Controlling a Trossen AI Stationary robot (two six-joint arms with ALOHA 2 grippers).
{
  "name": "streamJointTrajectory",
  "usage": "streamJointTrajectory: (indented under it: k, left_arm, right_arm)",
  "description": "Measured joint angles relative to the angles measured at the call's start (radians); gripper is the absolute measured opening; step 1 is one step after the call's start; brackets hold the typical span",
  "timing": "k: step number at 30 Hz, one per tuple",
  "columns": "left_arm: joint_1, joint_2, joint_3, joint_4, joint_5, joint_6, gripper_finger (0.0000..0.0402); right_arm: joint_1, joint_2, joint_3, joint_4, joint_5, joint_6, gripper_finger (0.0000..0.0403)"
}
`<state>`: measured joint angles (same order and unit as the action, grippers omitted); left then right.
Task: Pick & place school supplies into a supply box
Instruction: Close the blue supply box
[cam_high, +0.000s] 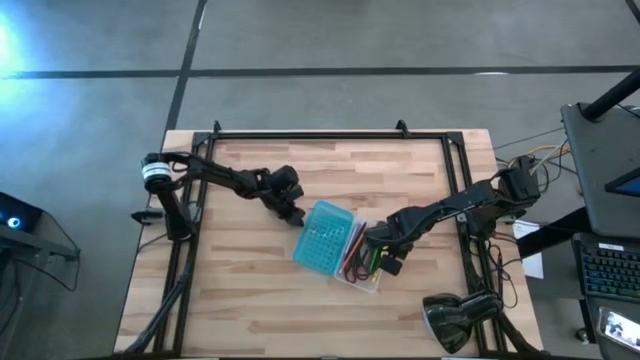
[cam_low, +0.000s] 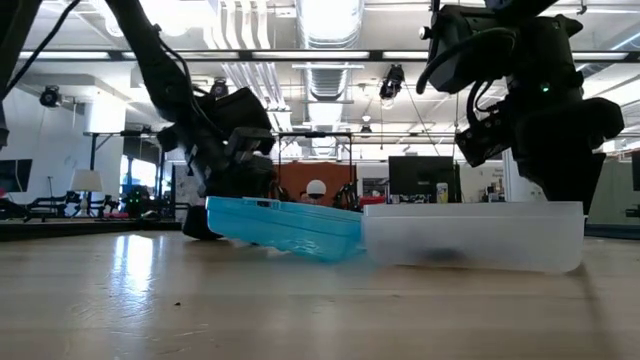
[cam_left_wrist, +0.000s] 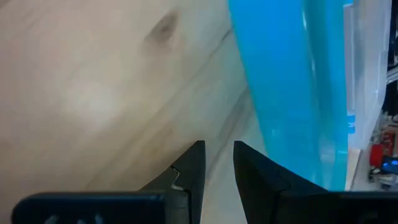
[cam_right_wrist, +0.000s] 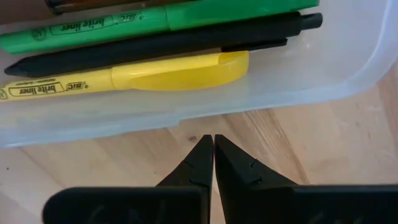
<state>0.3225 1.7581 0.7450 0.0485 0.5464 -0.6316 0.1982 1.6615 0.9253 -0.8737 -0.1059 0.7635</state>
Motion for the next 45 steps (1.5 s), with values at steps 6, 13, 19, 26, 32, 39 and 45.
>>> streamJointTrajectory:
  k: [6, 13, 19, 26, 32, 39, 45]
  left_arm:
    - [-0.033, 0.043, 0.057, 0.003, -0.031, 0.014, 0.0071]
    - [-0.055, 0.059, 0.098, -0.006, -0.04, 0.013, 0.0071]
    - [-0.056, 0.049, 0.116, -0.024, -0.022, 0.01, 0.0071]
    - [-0.057, 0.036, 0.139, -0.029, 0.007, -0.002, 0.0071]
    - [-0.057, -0.003, 0.173, -0.03, 0.043, -0.007, 0.0071]
    - [-0.062, -0.012, 0.228, -0.03, 0.044, -0.015, 0.0071]
    - [-0.065, -0.012, 0.262, -0.031, 0.045, -0.021, 0.0071]
  right_arm:
    - [0.0, 0.0, 0.0, -0.002, 0.0, 0.0, 0.0008]
    - [0.0, -0.001, 0.0, -0.002, 0.0, -0.001, 0.0008]
    - [0.0, -0.001, 0.0, -0.005, 0.0, -0.008, 0.0008]
    - [0.001, -0.001, 0.0, -0.006, 0.0, -0.012, 0.0008]
    - [0.0, -0.001, 0.0, 0.006, 0.004, -0.016, 0.0008]
    - [0.0, -0.001, 0.0, 0.039, 0.004, -0.039, 0.0009]
    - [0.0, -0.001, 0.0, 0.112, 0.01, -0.044, 0.0008]
